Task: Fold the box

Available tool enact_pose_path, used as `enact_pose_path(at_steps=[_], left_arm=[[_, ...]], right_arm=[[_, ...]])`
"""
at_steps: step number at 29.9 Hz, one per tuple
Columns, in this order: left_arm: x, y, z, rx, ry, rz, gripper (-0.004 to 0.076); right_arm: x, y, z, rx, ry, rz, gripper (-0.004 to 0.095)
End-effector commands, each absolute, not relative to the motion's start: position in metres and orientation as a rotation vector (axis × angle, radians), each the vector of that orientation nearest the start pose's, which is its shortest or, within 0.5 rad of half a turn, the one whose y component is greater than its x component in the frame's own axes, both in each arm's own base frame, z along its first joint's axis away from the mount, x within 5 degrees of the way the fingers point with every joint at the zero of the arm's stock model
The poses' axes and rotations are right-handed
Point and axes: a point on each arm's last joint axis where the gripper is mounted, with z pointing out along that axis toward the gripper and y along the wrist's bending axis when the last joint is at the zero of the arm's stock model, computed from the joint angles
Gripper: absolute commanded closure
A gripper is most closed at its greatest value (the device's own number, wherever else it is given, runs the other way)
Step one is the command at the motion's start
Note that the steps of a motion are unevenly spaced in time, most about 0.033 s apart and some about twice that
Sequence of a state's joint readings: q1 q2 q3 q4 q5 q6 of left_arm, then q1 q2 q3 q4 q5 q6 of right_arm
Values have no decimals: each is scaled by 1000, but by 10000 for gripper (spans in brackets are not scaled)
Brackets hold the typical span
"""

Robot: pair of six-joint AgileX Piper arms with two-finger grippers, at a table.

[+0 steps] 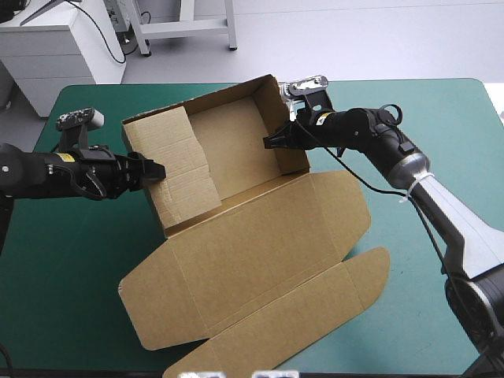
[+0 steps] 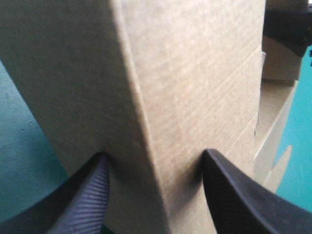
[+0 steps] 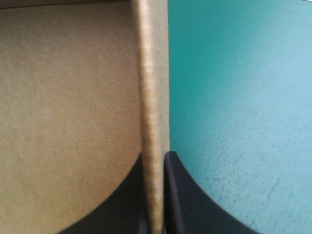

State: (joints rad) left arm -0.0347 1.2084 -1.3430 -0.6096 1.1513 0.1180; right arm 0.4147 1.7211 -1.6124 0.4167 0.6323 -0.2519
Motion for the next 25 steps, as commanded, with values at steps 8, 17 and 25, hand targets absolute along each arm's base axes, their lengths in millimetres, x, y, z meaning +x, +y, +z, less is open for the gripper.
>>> enact_pose_path(at_steps=[8, 17, 25], left_arm=[[244, -88, 406, -134, 2453, -627, 323], [260, -110, 400, -67, 2382, -638, 722], [270, -107, 410, -57, 2223, -596, 732]], right_arm=[[338, 183, 420, -473, 2079, 642, 918], [335, 175, 412, -527, 2193, 518, 918], [327, 172, 409, -559, 2274, 502, 918]])
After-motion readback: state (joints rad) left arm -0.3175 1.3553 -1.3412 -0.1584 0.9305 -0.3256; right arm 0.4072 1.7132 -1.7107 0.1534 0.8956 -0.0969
